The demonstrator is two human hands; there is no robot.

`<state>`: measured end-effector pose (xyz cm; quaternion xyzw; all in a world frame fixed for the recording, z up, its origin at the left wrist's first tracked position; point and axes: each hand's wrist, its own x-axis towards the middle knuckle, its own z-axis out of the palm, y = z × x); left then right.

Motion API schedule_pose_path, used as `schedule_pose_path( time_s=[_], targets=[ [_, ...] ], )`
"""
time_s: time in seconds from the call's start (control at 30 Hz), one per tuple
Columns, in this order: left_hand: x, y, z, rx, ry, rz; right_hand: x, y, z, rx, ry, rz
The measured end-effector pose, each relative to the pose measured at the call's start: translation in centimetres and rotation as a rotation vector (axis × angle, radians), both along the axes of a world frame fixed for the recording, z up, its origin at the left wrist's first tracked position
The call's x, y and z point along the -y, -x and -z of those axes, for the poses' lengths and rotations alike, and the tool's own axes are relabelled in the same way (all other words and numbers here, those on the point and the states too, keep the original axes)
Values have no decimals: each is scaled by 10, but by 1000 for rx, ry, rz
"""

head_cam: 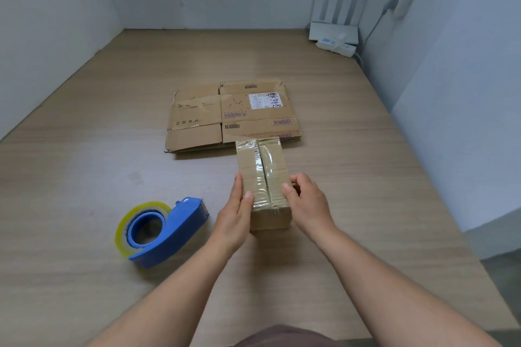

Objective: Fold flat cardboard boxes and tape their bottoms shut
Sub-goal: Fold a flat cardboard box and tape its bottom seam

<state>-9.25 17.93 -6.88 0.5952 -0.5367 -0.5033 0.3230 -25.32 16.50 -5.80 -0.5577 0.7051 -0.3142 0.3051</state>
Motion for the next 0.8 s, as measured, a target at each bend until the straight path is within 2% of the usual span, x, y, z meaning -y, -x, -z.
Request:
schedule_pose_path(
  time_s=[0.1, 0.13, 0.27, 0.4, 0.53, 0.67, 0.8],
  targets=[
    [6, -15, -5, 80, -14, 138, 3, 14, -8, -11, -59, -122],
    [9, -19, -7, 174, 0, 210, 3, 16, -13, -78, -85, -194],
    [16, -28, -14, 645, 188, 501, 6, 18, -18, -571, -131, -493],
    [24, -35, -10, 877, 367, 518, 9, 25, -12, -653, -79, -644],
    [26, -41, -2, 927, 381, 572, 1, 32, -12, -673, -45, -743],
    [20, -45, 0, 823, 375, 591, -6, 39, -14, -655, -4, -791],
    [16, -45, -3, 737, 321, 580, -6, 40, -22, -548, -119, -809]
  ],
)
